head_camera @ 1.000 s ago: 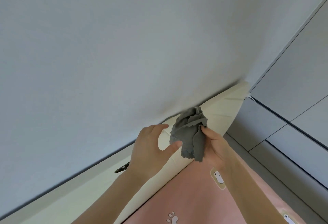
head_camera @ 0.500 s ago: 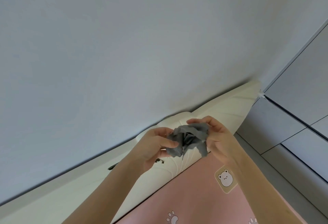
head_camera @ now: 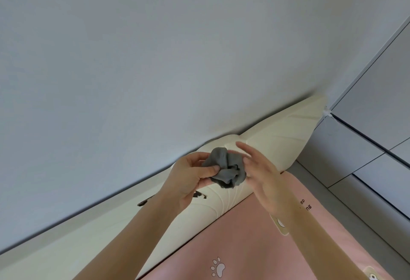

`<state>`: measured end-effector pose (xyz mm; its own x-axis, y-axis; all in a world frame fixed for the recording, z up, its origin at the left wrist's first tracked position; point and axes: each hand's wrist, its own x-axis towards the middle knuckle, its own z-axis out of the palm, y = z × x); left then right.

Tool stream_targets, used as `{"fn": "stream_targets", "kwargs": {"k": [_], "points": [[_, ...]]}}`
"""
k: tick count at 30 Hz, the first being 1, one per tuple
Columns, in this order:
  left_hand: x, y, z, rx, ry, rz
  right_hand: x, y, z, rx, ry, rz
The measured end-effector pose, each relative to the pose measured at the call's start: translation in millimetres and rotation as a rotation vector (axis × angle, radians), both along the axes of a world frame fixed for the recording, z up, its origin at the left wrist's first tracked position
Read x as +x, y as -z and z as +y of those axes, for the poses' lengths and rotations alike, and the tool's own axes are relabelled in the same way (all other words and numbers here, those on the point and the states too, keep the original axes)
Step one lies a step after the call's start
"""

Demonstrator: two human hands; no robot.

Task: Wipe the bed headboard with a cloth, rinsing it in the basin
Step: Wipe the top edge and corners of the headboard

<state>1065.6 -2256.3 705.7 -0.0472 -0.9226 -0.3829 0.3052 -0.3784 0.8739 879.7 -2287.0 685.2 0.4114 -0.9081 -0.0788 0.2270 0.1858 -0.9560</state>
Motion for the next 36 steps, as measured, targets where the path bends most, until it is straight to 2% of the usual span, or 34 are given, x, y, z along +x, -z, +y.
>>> {"fn": "stream_targets", "kwargs": {"k": [2,4,6,8,11,13,15,18,20,24,28,33,36], "points": [[-1.9,0.4,0.0,-0.012,-0.009,-0.031,3.6,11.6,4.6,0.216,-0.064,-0.226],[-1.8,2.5,1.4,-0.021,-0.003,-0.115,15.7,18.9,10.7,0.257,-0.086,-0.302],[0.0,3.8,4.8,-0.035,0.036,-0.273,27.9,21.5,14.4,0.221,0.033,-0.198],[4.7,5.2,9.3,-0.039,0.049,-0.471,32.7,25.1,12.9,0.173,0.229,-0.003],[19.2,6.5,16.7,-0.019,-0.086,-0.645,35.8,30.9,7.2,-0.099,0.496,0.391],[32.6,6.5,20.2,-0.011,-0.208,-0.676,49.7,33.8,4.8,-0.425,0.556,0.551],[44.6,3.3,23.6,-0.011,-0.304,-0.690,76.6,45.6,3.6,-0.803,0.457,0.643],[59.2,-1.5,28.8,-0.025,-0.392,-0.732,121.7,84.5,5.5,-1.280,0.118,0.890],[65.3,-1.8,31.0,-0.021,-0.393,-0.777,137.2,98.6,5.0,-1.386,0.038,0.983],[68.2,2.1,31.2,0.001,-0.346,-0.852,115.9,96.9,-16.7,-1.550,0.013,0.999],[63.7,6.2,28.6,0.009,-0.294,-0.890,63.4,91.6,-56.3,-1.385,0.155,1.062],[53.2,11.0,22.6,-0.043,-0.265,-0.914,17.9,80.6,-101.6,-0.991,0.369,1.039],[38.9,18.3,14.2,-0.144,-0.226,-0.978,31.2,86.9,-87.8,-1.051,0.328,0.994]]}}
